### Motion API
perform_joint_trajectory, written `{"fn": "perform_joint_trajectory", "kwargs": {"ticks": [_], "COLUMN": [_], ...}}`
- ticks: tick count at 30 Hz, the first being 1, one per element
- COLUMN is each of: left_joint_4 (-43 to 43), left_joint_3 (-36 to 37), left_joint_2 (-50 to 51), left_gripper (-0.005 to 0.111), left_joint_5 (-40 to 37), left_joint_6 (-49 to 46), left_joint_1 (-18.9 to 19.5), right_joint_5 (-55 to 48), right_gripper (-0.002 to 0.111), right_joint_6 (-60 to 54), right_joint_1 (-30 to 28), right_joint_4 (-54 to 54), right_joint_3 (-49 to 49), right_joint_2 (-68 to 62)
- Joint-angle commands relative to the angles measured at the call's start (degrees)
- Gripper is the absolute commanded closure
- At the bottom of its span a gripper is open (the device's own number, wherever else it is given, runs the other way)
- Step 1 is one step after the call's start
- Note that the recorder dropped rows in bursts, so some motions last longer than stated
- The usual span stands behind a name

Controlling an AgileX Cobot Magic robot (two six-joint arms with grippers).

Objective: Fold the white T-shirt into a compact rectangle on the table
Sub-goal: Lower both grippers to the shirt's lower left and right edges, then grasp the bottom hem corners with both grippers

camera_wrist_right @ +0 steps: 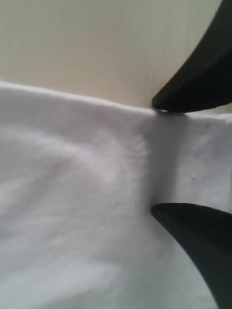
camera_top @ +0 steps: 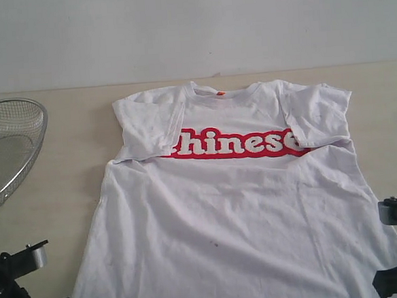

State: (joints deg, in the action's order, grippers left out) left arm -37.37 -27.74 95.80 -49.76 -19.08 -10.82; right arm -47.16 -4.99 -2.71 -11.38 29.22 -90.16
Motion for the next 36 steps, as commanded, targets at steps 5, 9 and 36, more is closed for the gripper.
{"fn": "perform_joint_trajectory", "kwargs": {"ticks": [5,9,36], "left_joint_4": [-2.88,-4.50,-10.04], "left_joint_3": [0.41,0.41,-4.79], "left_joint_2": [2.27,2.26,12.67], "left_gripper": [0.040,0.040,0.045], "left_joint_5": [4.15,4.27,2.88], "left_joint_6": [-3.84,-5.12,-10.03], "left_joint_1": [-0.36,-0.36,-0.36], "right_joint_5": [0.64,0.41,0.94], "right_gripper": [0.058,0.058,0.058], "right_joint_6": [-3.12,-3.12,-9.42], "right_joint_1": [-0.13,-0.13,-0.13], "right_joint_4": [-3.15,-3.24,-10.21], "right_joint_3": [-0.10,-0.10,-0.10], "right_joint_2": [-2.48,-2.58,-2.58]}}
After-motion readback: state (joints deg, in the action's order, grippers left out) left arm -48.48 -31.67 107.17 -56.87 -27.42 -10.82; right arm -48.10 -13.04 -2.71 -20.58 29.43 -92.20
